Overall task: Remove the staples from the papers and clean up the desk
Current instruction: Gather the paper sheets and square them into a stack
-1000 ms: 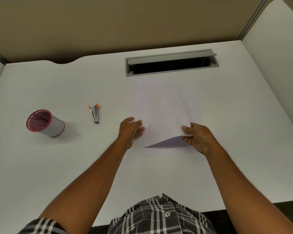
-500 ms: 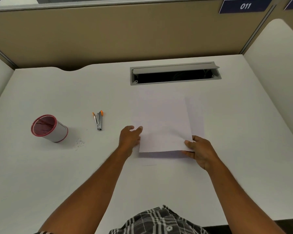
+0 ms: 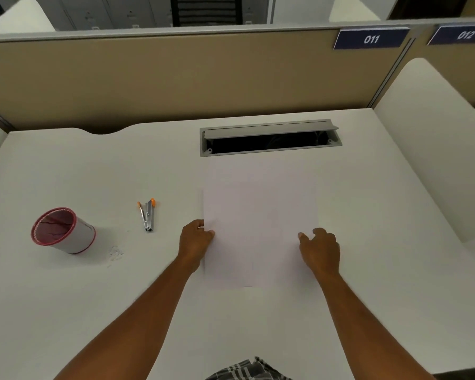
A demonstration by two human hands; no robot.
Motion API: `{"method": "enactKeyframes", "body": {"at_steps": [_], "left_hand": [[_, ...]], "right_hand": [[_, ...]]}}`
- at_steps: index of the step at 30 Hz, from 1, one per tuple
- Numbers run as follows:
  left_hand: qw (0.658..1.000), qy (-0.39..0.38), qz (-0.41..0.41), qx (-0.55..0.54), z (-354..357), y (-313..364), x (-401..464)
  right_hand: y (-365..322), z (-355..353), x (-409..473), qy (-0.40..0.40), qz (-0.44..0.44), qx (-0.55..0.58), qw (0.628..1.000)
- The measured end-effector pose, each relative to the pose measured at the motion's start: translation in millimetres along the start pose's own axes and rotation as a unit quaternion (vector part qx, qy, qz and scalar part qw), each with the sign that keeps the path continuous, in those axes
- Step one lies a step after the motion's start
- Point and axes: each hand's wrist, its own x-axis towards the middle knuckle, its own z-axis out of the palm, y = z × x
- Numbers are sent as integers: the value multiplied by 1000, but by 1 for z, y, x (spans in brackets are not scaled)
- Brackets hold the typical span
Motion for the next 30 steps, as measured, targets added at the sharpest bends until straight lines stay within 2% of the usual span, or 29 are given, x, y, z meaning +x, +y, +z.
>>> {"method": "enactKeyframes", "body": {"at_steps": [4, 9, 13, 18, 22, 25, 30], "left_hand": [[998, 14, 21, 64, 7, -4, -2], [993, 27, 28, 109, 12, -4, -4], [991, 31, 28, 124, 13, -5, -4], [993, 40, 27, 108, 12, -1, -5], [997, 48, 8, 65, 8, 0, -2], [999, 38, 8, 24, 6, -2, 1], [999, 27, -2, -39, 5, 2, 0]], "right_hand": [[-16, 15, 6, 2, 80, -126, 989], [-30, 23, 11, -15, 107, -98, 989], [-29, 26, 19, -30, 93, -123, 988], [-26, 22, 16, -6, 88, 43, 995], [-14, 10, 14, 1, 43, 100, 994], [-1, 6, 19, -27, 9, 167, 986], [4, -8, 14, -136, 52, 310, 940]]}}
